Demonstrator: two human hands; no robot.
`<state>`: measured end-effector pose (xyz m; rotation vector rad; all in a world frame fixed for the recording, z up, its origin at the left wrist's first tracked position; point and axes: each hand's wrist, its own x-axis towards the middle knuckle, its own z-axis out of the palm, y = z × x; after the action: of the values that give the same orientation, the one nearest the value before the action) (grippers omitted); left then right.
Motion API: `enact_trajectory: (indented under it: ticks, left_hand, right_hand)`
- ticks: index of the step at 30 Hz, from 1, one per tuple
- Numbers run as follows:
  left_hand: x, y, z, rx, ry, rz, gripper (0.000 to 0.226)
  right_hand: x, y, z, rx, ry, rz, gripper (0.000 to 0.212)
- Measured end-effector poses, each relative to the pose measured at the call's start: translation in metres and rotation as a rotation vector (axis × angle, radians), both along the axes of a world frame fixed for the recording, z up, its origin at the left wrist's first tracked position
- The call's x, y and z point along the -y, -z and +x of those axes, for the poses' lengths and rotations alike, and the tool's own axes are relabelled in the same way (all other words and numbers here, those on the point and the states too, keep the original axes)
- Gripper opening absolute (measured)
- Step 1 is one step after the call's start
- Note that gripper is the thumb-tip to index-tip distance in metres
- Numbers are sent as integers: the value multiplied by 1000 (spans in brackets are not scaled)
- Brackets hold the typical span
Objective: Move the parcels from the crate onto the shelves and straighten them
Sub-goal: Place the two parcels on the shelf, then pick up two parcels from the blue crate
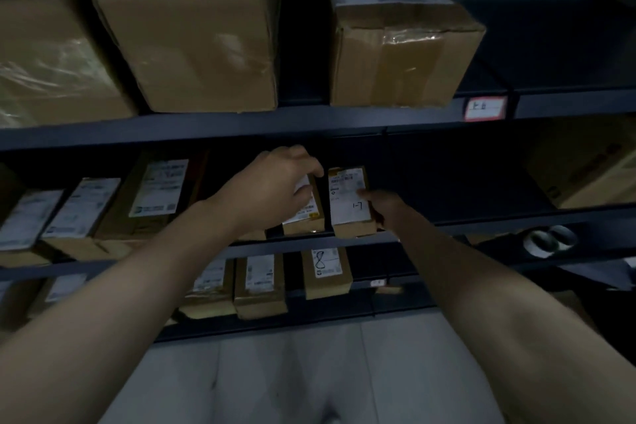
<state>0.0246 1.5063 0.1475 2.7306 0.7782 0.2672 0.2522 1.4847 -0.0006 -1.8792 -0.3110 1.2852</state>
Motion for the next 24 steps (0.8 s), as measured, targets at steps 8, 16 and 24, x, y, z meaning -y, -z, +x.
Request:
enact_trajectory:
  ticks: [8,16,24]
  left_hand:
    - [3,0,7,-30,33,23,30]
    - [33,-20,25,-197,296,164,35]
    - [120,-88,66,-158,635,611,32]
  right_hand:
    - [0,11,4,293,-96,-23,33]
    - [75,-91,-21,877,-608,-235,19]
    - [223,-226,-82,1588,-378,-583,22]
